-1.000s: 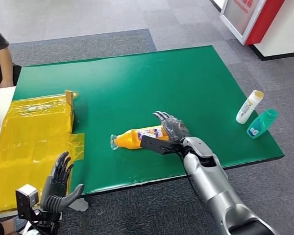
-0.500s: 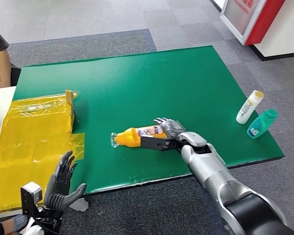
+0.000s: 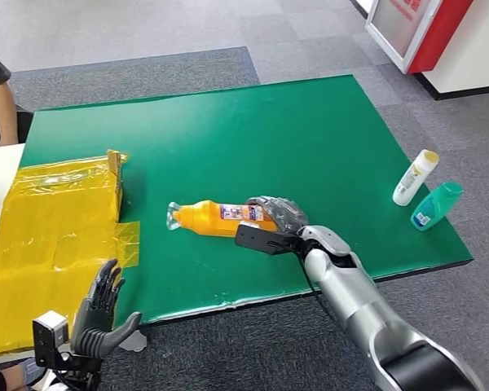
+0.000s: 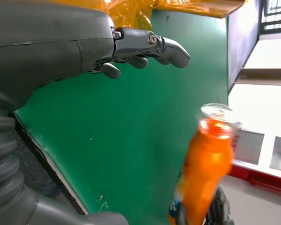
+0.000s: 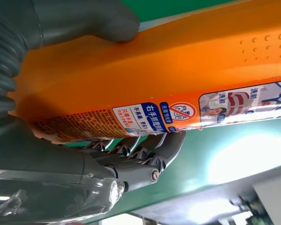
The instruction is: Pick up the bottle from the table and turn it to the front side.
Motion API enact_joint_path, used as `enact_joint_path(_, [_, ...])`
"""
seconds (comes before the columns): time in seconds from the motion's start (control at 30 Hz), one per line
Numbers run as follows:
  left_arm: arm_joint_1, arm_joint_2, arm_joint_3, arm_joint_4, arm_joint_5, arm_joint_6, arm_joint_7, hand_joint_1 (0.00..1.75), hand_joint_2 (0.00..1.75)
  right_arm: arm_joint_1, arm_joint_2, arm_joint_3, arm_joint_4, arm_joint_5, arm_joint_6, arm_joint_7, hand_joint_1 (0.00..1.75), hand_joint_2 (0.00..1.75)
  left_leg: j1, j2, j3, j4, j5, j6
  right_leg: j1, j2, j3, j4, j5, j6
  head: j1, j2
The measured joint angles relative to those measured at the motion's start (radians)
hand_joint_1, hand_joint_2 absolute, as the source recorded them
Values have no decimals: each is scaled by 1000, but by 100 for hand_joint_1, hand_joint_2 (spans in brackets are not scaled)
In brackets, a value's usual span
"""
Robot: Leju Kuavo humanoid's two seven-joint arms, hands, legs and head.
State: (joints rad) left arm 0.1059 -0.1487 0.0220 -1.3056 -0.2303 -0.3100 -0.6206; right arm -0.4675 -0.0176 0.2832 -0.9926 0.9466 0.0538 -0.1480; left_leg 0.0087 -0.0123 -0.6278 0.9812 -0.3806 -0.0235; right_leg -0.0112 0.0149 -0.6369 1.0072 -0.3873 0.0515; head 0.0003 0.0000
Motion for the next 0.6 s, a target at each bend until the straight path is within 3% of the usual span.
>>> enact_joint_path(0.13, [20, -23, 24, -58, 17, -17, 2, 0, 175, 130, 33, -36, -233, -114, -5, -16, 175, 175, 0, 0, -1, 0, -1, -1, 0, 0, -1, 0, -2, -1, 0, 0])
enact_joint_path(0.3, [21, -61, 63, -122, 77, -61, 36, 0, 175, 227, 82, -76, -397, -213, 2, -65, 175, 175, 0, 0, -1, 0, -2, 0, 1, 0, -1, 0, -2, -1, 0, 0])
enact_joint_path(0.43, [14, -80, 80, -159, 120, -101, 73, 0, 175, 272, 130, -96, -462, -282, 22, -94, 175, 175, 0, 0, -1, 0, -1, 0, 1, 0, -1, 0, -2, -1, 0, 0])
enact_joint_path(0.6, [-25, -84, 55, -196, 186, -135, 178, 0, 175, 300, 178, -100, -462, -306, 24, -146, 175, 175, 0, 0, 0, 0, 0, 0, 1, 0, -1, 0, -1, -1, 0, 0])
